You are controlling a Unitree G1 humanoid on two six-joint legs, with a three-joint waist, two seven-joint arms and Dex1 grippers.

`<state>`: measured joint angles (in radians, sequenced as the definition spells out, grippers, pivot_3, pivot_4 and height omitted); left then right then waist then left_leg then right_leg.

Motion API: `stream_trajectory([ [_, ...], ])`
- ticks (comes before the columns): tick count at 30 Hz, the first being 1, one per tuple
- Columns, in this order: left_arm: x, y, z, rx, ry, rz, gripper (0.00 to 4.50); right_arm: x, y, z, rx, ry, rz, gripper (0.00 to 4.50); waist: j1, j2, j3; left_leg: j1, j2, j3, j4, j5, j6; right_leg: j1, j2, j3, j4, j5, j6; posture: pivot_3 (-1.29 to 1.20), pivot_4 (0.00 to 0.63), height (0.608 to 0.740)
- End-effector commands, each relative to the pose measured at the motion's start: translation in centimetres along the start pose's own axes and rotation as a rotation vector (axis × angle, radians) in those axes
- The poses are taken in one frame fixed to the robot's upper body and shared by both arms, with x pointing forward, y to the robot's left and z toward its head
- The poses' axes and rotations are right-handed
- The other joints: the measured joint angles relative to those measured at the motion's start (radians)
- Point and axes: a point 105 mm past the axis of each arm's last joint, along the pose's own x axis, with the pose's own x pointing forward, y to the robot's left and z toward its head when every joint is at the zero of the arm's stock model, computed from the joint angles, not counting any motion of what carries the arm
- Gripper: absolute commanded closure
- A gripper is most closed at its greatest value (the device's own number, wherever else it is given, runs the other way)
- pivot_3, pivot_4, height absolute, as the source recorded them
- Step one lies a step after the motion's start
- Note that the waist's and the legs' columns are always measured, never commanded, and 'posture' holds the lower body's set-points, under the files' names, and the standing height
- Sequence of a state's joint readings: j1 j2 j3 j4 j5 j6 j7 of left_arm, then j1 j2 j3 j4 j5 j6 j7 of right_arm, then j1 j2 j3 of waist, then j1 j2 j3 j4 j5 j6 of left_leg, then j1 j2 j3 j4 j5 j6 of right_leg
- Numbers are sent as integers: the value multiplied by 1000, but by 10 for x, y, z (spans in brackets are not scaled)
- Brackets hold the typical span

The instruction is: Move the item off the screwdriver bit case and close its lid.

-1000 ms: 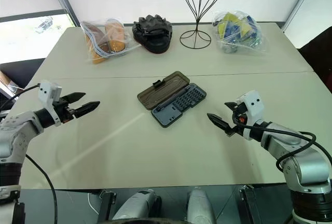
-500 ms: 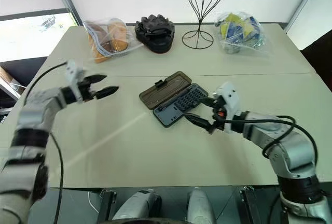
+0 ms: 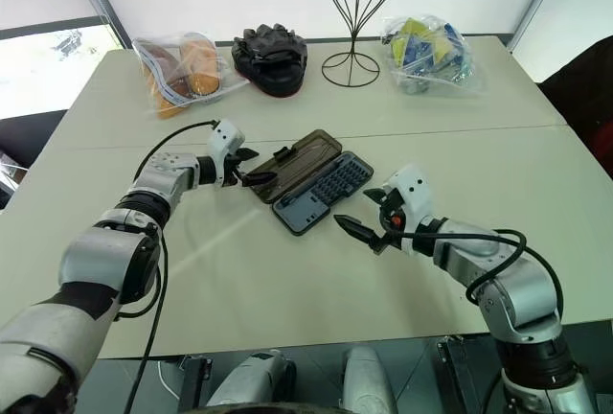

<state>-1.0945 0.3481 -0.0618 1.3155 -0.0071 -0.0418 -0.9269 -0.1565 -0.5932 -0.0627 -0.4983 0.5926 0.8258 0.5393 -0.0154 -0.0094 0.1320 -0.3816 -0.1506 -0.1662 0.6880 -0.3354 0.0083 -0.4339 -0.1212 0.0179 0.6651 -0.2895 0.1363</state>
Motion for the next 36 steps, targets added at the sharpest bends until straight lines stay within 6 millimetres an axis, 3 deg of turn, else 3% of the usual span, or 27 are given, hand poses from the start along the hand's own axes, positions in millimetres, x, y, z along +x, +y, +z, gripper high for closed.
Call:
stream_trajectory([
  [1, -2, 2, -18, -6, 114, 10, 934, -4, 4, 15, -37, -72, -34, 0, 1, 0, 0, 0, 0, 0, 1, 0, 0, 0, 0, 0, 0, 0, 0, 0, 150, 740],
  [8, -2, -12, -28, -16, 175, -96, 4471, -6, 2, 16, -37, -81, -66, 0, 3, 0, 0, 1, -1, 0, 3, 0, 0, 1, 1, 0, 0, 0, 0, 0, 150, 740],
  [14, -5, -14, -35, 13, 219, -128, 4471, -5, 2, 16, -36, -78, -61, 0, 3, 0, -1, 2, -1, 0, 3, 0, 0, 2, 1, 0, 0, 0, 0, 0, 150, 740],
  [17, -6, -13, -29, 95, 203, -140, 4471, -9, -2, 15, -39, -69, -63, 0, 2, 0, -1, 2, -1, 0, 3, 0, 0, 2, 1, 0, 0, 0, 0, 0, 150, 740],
  [24, -22, -9, 2, 762, 217, -233, 4471, -37, -14, 22, -67, -23, -45, 0, 4, 0, -1, 0, -1, 0, 3, 0, 0, 2, 0, 0, -1, 0, 0, 0, 150, 740],
  [29, -31, -7, 8, 1012, 245, -259, 4471, -52, -4, 22, -82, 30, 25, 0, 5, -1, 0, 0, 0, 0, 2, 0, 0, 2, 0, 0, -1, 0, 0, 0, 150, 740],
  [36, -24, -19, 11, 1127, 174, -279, 4471, -61, -1, 18, -92, 79, 38, 0, 5, -1, 0, -1, 0, 0, 3, 0, 0, 2, 0, 0, -1, 0, 0, 0, 150, 740],
])
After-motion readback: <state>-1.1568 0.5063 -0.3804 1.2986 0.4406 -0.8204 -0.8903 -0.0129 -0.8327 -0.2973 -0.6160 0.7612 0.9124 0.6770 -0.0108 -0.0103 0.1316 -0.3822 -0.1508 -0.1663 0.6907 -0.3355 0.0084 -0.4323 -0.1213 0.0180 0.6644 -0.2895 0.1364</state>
